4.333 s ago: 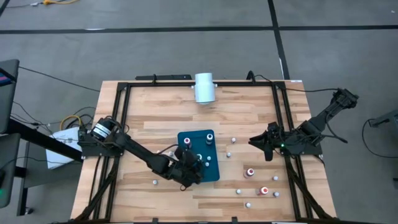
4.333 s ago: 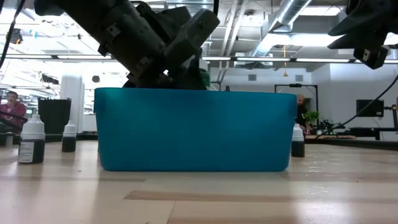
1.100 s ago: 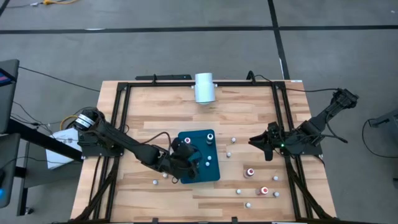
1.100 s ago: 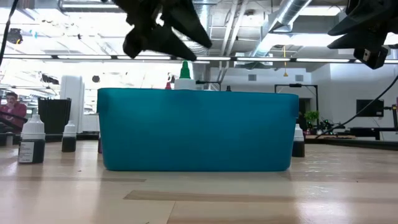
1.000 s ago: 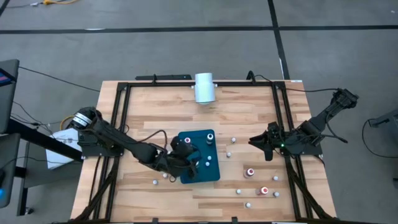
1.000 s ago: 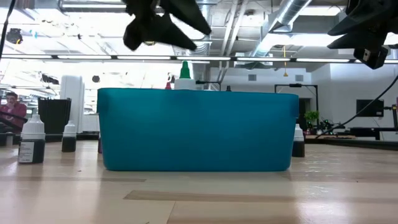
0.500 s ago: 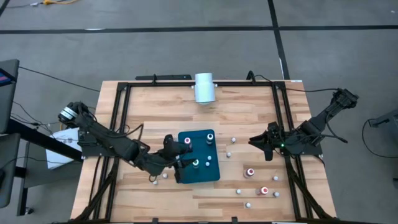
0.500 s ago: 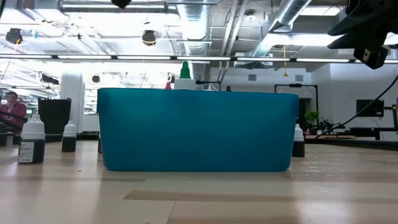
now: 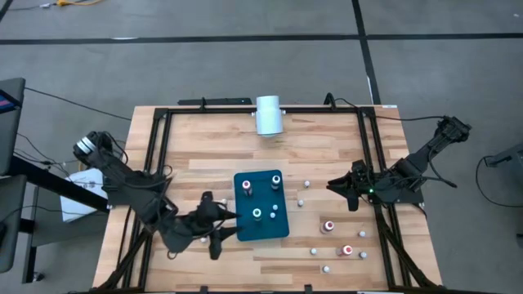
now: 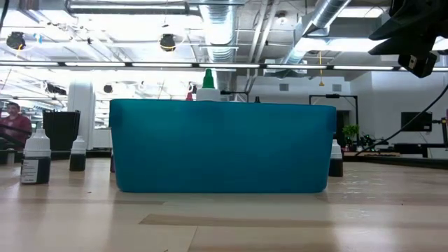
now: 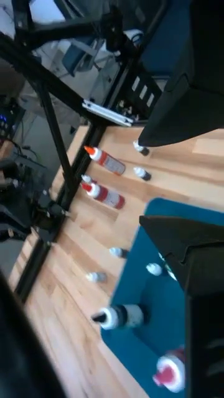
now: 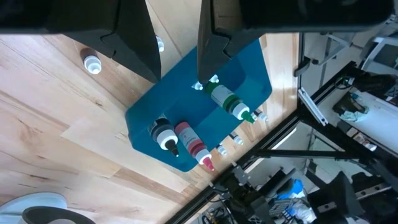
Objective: Pick & Place food coloring
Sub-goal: Put the left small black food coloring bottle into the blue bin
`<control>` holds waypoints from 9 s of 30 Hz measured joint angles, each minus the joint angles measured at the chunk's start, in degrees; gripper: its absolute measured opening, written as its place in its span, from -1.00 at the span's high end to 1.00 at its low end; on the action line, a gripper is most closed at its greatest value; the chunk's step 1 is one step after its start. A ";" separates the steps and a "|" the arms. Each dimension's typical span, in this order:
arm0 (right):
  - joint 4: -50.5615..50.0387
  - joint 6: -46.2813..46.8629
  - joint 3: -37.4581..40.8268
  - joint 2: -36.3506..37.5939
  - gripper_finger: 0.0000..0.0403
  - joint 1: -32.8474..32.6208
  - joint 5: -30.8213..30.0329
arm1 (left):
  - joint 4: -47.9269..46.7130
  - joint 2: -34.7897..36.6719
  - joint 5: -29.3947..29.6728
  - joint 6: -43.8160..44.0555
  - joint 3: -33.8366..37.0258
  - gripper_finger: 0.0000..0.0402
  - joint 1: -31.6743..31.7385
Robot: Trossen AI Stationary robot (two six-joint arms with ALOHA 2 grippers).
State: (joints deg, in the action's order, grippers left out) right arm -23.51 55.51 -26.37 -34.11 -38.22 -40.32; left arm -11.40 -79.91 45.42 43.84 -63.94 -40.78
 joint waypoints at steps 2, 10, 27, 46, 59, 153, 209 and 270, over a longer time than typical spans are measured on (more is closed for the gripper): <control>0.00 0.00 -0.01 0.01 0.53 0.01 0.00 | -2.59 0.64 1.35 2.94 0.00 0.09 -1.39; 0.00 0.02 0.00 0.00 0.53 0.01 0.00 | -16.00 1.61 0.30 18.51 -0.02 0.09 -5.12; 0.02 0.02 -0.01 0.01 0.53 0.09 -0.11 | -52.89 1.61 -22.05 54.65 0.00 0.09 -5.38; 0.30 0.02 0.00 0.02 0.53 0.07 -0.16 | -55.12 -5.69 -25.52 49.67 0.13 0.09 -0.65; 0.26 0.02 -0.01 0.02 0.53 0.07 -0.17 | -56.51 -13.21 -31.51 47.96 0.13 0.09 2.86; 0.85 1.49 0.00 0.02 0.53 0.07 0.00 | -44.39 -13.34 -35.93 40.75 8.76 0.09 13.17; 0.00 1.49 0.00 0.00 0.53 0.07 -0.02 | -43.69 -19.57 -37.74 38.75 8.68 0.65 12.45; -0.06 0.92 0.00 0.00 0.53 0.07 -0.02 | -21.90 0.14 -19.97 18.15 -2.82 0.68 16.17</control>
State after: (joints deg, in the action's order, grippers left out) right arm -23.57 56.42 -26.37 -34.11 -38.15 -40.34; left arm -33.30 -79.77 25.45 61.99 -66.76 -24.61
